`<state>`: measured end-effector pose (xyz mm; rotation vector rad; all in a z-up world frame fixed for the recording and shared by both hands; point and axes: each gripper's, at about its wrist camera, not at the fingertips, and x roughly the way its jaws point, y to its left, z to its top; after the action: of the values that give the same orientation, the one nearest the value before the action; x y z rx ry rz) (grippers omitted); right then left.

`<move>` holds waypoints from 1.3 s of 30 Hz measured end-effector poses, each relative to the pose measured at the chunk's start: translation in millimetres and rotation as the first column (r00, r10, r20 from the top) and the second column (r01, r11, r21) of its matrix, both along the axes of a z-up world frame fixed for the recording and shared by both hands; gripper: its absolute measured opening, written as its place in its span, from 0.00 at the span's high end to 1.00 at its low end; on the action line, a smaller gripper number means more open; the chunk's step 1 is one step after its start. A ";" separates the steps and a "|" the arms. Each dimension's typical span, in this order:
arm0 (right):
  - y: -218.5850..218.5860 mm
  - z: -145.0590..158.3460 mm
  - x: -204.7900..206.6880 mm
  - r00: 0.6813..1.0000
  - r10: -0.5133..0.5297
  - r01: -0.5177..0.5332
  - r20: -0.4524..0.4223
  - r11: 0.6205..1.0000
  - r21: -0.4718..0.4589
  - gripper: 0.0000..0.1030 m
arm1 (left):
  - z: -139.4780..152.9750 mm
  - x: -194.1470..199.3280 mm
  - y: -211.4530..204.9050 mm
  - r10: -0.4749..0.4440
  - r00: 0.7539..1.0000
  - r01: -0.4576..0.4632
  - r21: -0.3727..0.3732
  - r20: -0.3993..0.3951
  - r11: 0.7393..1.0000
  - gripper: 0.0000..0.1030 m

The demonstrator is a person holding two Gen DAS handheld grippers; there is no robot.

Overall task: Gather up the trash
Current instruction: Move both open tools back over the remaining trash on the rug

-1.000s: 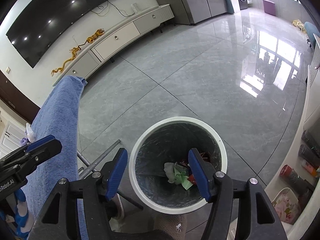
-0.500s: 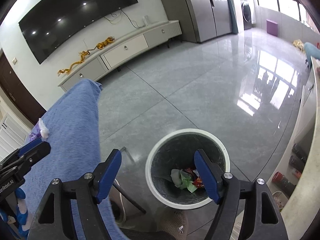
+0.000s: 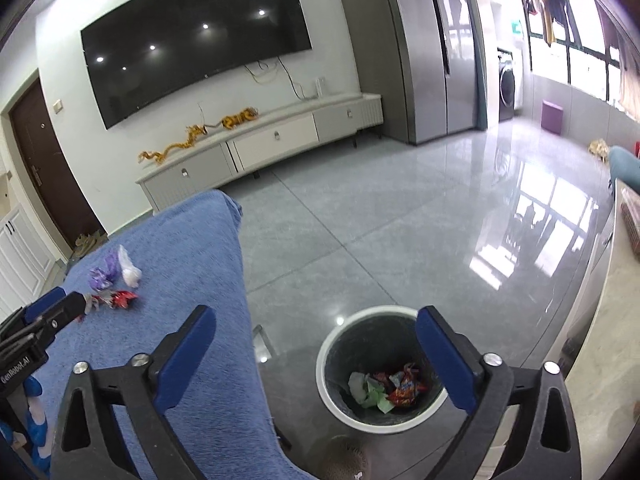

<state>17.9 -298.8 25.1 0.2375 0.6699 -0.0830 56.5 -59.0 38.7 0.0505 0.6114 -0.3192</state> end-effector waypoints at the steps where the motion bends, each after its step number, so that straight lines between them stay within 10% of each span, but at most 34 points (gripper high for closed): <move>1: 3.0 3.9 -2.1 1.000 0.003 -0.003 0.012 1.000 -0.005 0.00 | 2.3 -2.9 4.3 0.006 1.000 -0.006 -0.006 0.006 1.000 0.33; 20: 49.2 51.9 -26.1 0.978 0.097 -0.082 0.184 0.993 -0.085 0.00 | 15.9 -32.8 59.0 0.093 0.992 -0.089 -0.047 0.083 0.995 0.24; 39: 84.9 40.6 -0.5 0.960 0.255 -0.242 0.113 0.963 -0.117 0.00 | -7.8 -8.5 99.3 0.173 0.984 -0.171 -0.037 0.051 0.985 0.24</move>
<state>17.4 -213.9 65.7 0.0582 0.5621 0.1383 48.0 40.3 30.9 -0.0253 0.5525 -0.1599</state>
